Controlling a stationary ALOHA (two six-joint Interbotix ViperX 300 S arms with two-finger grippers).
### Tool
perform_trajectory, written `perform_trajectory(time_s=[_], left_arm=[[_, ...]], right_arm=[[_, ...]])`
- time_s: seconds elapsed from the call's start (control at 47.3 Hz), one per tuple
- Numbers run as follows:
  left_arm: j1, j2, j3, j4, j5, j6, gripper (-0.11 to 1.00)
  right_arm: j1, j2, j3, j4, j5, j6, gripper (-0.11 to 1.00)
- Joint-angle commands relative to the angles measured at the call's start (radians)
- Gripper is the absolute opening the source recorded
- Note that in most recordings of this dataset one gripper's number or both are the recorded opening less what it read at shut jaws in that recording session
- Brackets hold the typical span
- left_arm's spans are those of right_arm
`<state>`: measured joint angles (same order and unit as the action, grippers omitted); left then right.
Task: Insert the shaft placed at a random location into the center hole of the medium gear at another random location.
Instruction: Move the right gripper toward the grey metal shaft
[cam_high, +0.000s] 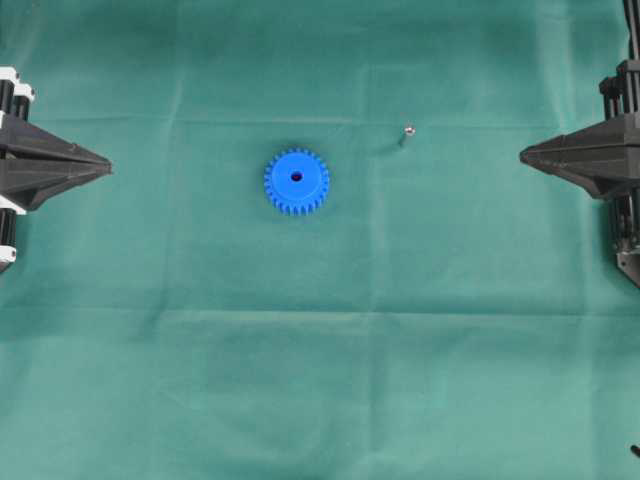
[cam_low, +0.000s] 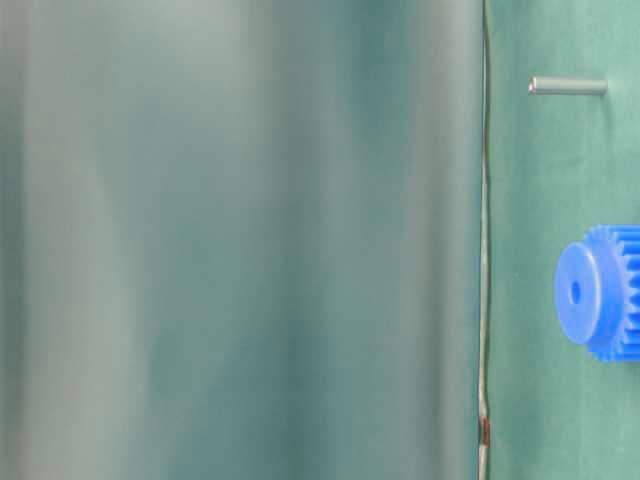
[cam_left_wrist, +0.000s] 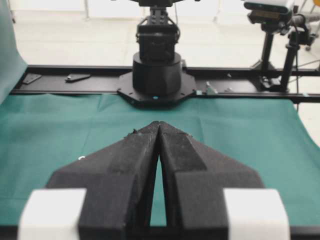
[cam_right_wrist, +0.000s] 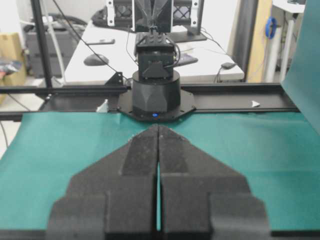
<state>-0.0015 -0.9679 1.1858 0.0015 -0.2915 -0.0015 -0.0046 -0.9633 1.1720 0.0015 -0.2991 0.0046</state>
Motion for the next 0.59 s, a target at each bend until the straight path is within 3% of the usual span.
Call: perform_trajectory(time_s=[0.0, 0.296, 0.57], left_arm=[[-0.003, 0.006, -0.032, 0.02, 0.005, 0.005, 0.0], [-0.003, -0.008, -0.034, 0.02, 0.031, 0.0, 0.0], [-0.003, -0.009, -0.034, 0.018, 0.044, -0.002, 0.0]], right_arm=[[-0.006, 0.003, -0.009, 0.0, 0.002, -0.015, 0.01], [-0.048, 0.028, -0.018, 0.006, 0.006, -0.009, 0.01], [-0.114, 0.132, -0.017, 0.015, -0.006, -0.006, 0.01]])
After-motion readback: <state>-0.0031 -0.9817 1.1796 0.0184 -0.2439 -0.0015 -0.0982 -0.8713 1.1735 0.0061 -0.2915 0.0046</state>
